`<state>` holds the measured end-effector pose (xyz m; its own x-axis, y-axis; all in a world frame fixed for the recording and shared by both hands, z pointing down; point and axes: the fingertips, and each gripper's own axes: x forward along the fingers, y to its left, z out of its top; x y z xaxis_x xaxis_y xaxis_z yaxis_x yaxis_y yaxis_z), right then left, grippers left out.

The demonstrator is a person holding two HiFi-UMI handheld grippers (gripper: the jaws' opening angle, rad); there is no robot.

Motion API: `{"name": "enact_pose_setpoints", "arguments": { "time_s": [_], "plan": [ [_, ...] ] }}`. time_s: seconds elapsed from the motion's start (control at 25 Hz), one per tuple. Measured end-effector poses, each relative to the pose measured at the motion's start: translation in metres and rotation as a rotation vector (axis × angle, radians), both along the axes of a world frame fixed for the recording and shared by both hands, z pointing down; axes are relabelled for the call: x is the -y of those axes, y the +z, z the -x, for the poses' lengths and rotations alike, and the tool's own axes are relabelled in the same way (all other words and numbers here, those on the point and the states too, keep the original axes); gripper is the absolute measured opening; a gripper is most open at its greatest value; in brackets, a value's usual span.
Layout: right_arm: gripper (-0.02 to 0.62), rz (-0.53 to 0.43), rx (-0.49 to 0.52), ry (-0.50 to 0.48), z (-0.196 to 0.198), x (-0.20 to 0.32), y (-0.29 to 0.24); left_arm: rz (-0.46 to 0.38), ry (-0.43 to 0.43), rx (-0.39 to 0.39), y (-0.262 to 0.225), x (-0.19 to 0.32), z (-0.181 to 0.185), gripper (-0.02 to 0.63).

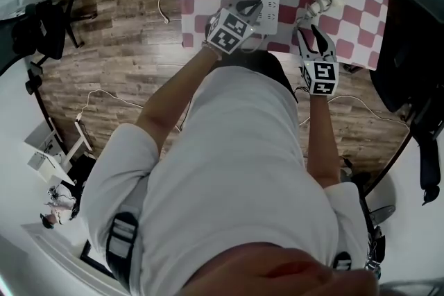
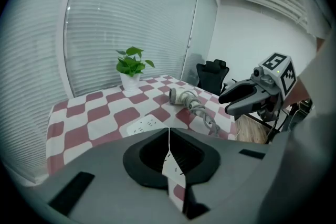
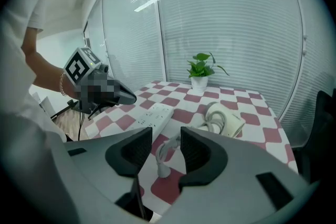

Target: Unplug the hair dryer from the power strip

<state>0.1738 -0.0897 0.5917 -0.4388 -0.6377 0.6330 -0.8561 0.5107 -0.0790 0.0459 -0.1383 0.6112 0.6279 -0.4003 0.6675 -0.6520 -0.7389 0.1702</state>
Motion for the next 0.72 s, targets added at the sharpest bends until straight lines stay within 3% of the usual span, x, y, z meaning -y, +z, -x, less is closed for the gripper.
{"name": "enact_pose_setpoints", "arguments": {
  "time_s": [0.36,0.56,0.72],
  "plan": [
    [0.179,-0.118,0.131,-0.082,0.036,0.018,-0.086,-0.118,-0.033,-0.148,-0.090,0.001,-0.004,0.034],
    [0.176,-0.209,0.168,-0.132,0.057,0.027,-0.144,-0.233,-0.053,-0.230,-0.149,0.007,-0.007,0.034],
    [0.121,-0.270,0.215,-0.123,0.066,0.033,-0.187,-0.304,-0.053,-0.292,-0.194,-0.001,-0.009,0.034]
  ]
}}
